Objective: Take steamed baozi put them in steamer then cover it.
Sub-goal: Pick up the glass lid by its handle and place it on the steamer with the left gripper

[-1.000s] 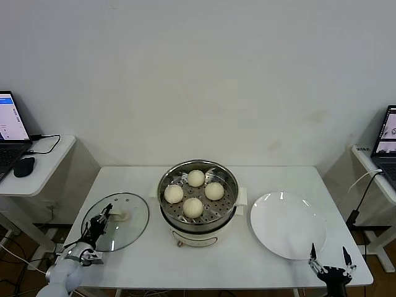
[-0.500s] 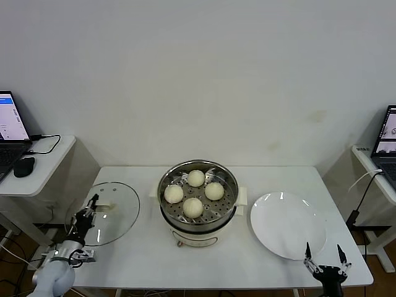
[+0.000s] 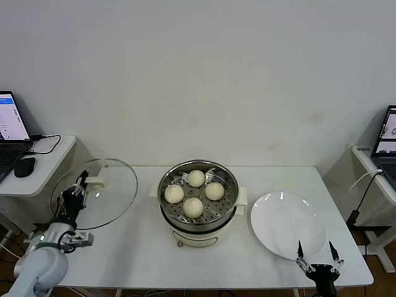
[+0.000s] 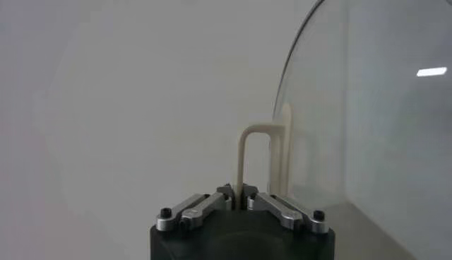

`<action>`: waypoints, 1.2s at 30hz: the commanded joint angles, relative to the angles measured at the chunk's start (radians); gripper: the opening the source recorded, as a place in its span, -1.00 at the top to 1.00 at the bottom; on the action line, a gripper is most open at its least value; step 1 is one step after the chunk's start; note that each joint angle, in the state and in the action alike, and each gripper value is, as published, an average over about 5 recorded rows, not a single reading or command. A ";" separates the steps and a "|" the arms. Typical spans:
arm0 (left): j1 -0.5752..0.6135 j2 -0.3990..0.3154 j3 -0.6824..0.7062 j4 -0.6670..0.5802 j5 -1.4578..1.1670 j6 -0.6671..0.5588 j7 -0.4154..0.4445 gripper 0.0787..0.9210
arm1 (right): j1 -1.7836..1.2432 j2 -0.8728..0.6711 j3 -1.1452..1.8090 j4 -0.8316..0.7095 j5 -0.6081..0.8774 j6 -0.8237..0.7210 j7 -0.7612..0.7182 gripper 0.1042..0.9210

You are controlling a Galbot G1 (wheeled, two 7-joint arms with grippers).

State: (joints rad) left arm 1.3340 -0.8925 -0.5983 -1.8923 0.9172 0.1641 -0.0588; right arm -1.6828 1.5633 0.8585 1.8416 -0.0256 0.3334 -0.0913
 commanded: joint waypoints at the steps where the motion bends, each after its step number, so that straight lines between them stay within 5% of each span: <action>1: -0.109 0.091 0.266 -0.270 -0.069 0.266 0.181 0.83 | 0.003 0.011 -0.026 0.004 -0.063 0.023 0.009 -0.76; 15: -0.404 -0.104 0.624 -0.139 0.098 0.358 0.287 0.83 | 0.033 0.014 -0.042 -0.030 -0.099 0.031 0.028 -0.76; 36: -0.513 -0.293 0.735 0.048 0.286 0.340 0.296 0.83 | 0.043 0.015 -0.061 -0.065 -0.113 0.034 0.032 -0.76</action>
State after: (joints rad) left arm 0.8789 -1.0997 0.0690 -1.9238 1.1112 0.4952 0.2227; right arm -1.6424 1.5779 0.8010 1.7821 -0.1335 0.3672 -0.0611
